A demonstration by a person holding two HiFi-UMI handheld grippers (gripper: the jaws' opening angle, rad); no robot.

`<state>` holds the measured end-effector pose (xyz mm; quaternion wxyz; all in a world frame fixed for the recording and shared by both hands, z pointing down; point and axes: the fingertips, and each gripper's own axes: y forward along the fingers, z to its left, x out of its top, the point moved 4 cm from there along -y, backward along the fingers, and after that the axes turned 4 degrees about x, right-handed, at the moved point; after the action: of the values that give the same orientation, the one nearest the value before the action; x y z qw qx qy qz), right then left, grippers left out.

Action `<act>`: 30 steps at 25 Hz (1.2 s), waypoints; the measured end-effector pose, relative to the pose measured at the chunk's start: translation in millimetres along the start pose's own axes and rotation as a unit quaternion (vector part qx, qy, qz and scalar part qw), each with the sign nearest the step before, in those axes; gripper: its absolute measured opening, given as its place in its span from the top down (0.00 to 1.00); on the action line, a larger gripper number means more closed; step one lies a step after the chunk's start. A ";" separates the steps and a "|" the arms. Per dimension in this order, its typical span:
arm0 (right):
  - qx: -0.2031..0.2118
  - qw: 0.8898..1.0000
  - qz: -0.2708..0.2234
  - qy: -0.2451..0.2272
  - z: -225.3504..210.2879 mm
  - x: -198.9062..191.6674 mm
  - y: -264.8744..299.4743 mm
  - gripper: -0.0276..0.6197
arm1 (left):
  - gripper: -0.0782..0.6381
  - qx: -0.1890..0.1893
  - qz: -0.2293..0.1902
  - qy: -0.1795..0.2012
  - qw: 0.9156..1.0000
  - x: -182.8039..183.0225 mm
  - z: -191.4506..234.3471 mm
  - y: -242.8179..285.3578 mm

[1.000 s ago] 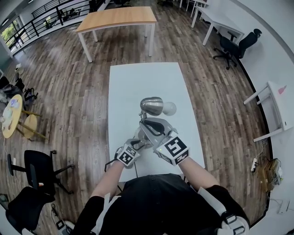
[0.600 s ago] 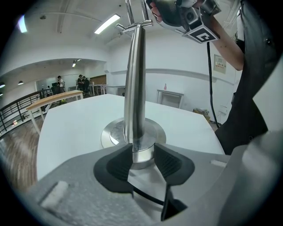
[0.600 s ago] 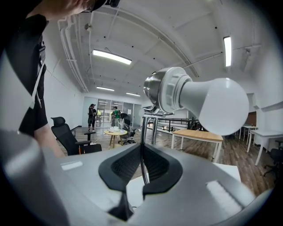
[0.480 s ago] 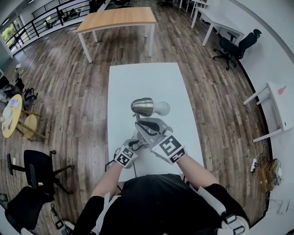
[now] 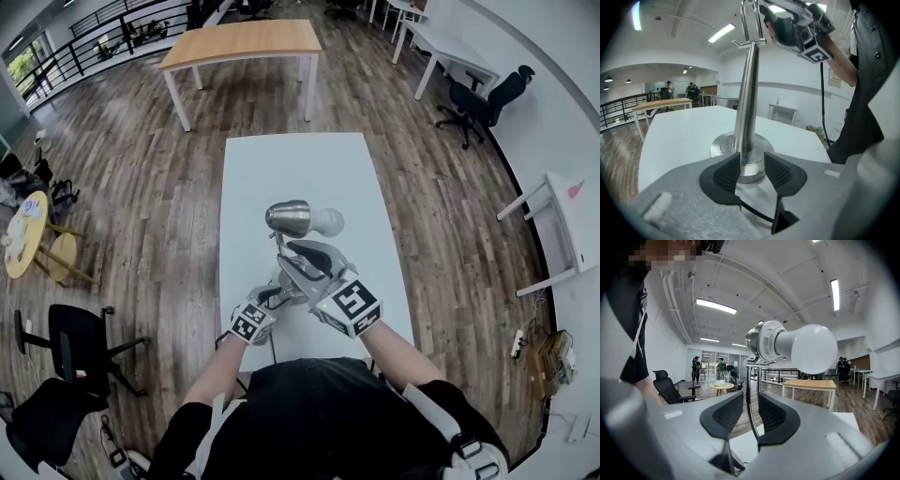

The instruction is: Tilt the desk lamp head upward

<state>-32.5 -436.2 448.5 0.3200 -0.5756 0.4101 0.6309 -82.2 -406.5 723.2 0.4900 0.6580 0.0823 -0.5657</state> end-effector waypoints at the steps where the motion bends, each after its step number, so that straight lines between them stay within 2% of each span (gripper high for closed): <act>1: -0.001 1.000 -0.002 0.005 -2.2 -1.8 -4.4 0.79 | 0.66 0.005 -0.014 -0.009 1.000 4.7 1.0 -4.2; 6: -0.022 0.999 0.012 0.033 -17.7 -31.4 -37.1 0.80 | 0.66 0.043 -0.056 -0.027 0.997 20.6 8.1 -26.9; 9: -0.043 0.998 0.002 0.034 -26.2 -43.1 -62.9 0.83 | 0.66 0.076 -0.093 -0.055 0.991 34.3 16.3 -49.2; 13: -0.067 0.997 -0.031 0.038 -39.2 -43.2 -93.9 0.87 | 0.66 0.122 -0.152 -0.077 0.978 61.5 18.2 -82.4; 17: -0.077 0.993 -0.067 0.051 -47.3 -44.5 -110.5 0.92 | 0.68 0.158 -0.216 -0.091 0.959 90.6 1.0 -109.0; 22: -0.079 0.989 -0.085 0.086 -39.4 -65.2 -124.8 0.95 | 0.89 0.209 -0.247 -0.106 0.940 95.3 -32.5 -144.5; 26: -0.083 0.990 -0.078 0.087 -33.1 -71.3 -135.3 0.95 | 0.89 0.213 -0.270 -0.117 0.932 96.1 -46.9 -161.1; 30: -0.098 0.988 -0.093 0.077 -18.1 -58.4 -148.2 0.95 | 0.89 0.198 -0.294 -0.099 0.930 99.9 -60.4 -179.8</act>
<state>113.5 -380.3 484.1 0.2865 -0.6865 0.3145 0.5897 -126.7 -315.5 534.3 0.1673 0.6287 0.1093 -0.7515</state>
